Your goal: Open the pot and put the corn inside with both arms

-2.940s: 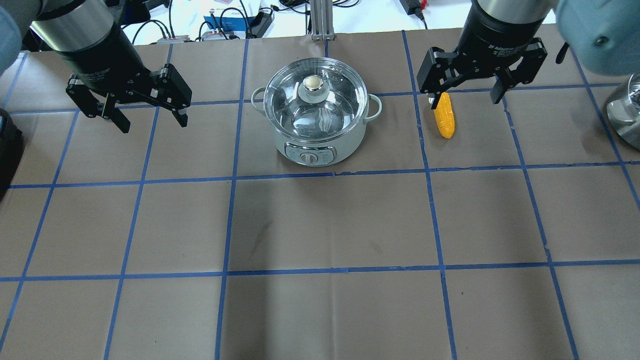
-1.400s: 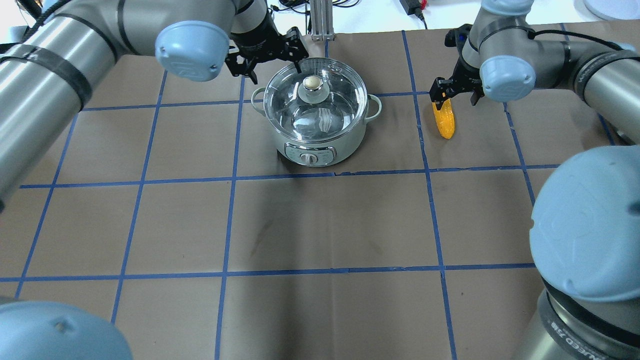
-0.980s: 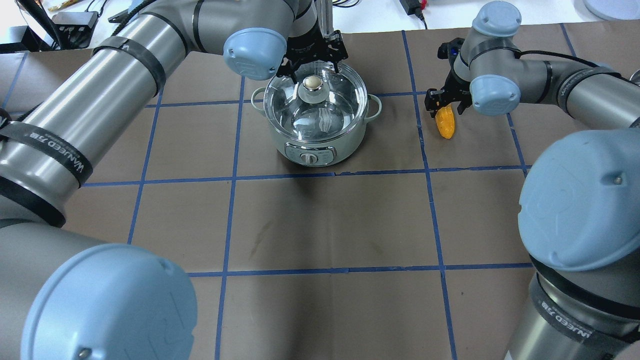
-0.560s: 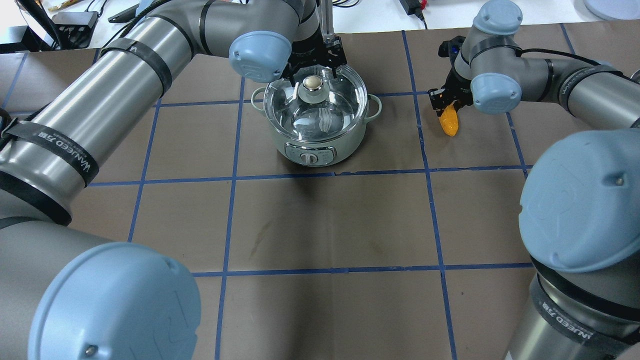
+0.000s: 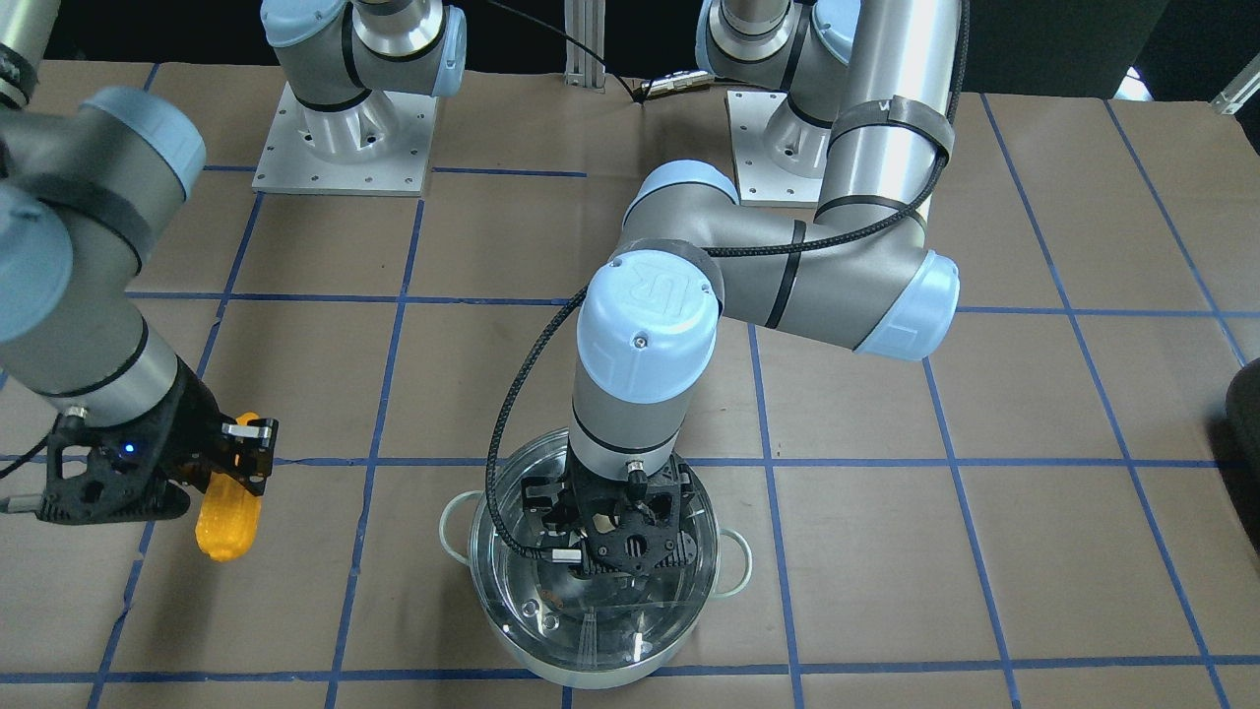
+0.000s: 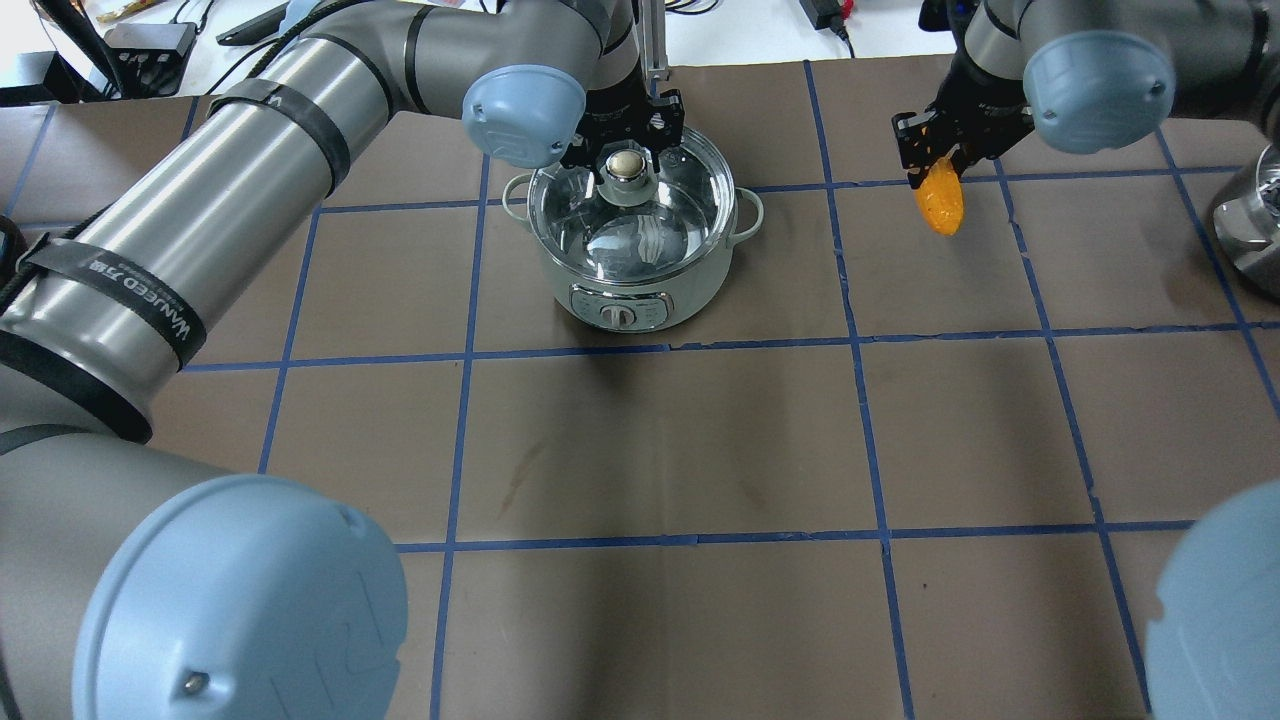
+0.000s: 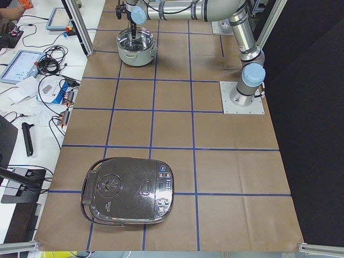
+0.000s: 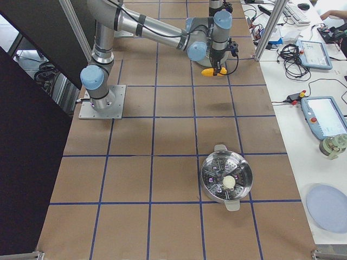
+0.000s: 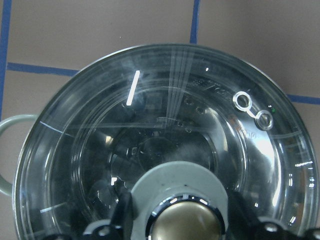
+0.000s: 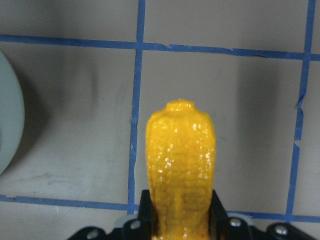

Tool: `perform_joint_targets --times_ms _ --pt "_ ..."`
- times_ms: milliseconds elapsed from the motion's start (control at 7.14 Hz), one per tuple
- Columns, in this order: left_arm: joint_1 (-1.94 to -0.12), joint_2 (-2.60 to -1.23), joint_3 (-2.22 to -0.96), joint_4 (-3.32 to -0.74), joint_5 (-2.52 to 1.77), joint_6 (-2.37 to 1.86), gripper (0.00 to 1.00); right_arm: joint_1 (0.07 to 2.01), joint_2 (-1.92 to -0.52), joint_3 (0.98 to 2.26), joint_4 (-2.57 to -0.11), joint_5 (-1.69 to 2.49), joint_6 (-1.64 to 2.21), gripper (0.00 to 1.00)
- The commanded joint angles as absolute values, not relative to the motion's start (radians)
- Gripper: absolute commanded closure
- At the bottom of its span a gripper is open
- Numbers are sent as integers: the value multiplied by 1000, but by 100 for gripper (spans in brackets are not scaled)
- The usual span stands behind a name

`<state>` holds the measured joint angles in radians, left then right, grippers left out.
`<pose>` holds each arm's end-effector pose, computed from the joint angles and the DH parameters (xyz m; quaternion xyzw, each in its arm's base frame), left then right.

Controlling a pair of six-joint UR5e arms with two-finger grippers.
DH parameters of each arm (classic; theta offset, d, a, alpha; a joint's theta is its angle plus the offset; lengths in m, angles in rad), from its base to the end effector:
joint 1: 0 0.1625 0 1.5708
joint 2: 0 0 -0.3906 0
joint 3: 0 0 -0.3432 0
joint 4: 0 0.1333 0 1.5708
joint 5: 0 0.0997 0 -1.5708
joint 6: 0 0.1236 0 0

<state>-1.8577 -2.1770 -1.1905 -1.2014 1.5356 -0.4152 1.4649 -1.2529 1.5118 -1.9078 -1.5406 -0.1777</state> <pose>-0.3226 -0.6069 0.2986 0.0627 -0.9953 0.0613 0.0411 0.0768 -0.5742 0.3303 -0.0364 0.9985 -0.0408 0.0094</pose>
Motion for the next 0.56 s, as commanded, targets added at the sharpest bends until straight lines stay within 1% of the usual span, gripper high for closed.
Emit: perform_joint_targets --times_ms 0,280,420 --pt "-1858 -2152 -1184 -1209 1534 -419 87 1473 -1289 1513 -1865 -1539 -149 86" --pt "-1818 -2073 -1172 -1312 1537 -350 87 1541 -1282 1487 -1871 -1536 -96 86" --pt "-1727 -2025 -1180 -1380 1537 -227 87 1610 -1249 1441 -1871 -1536 -16 86"
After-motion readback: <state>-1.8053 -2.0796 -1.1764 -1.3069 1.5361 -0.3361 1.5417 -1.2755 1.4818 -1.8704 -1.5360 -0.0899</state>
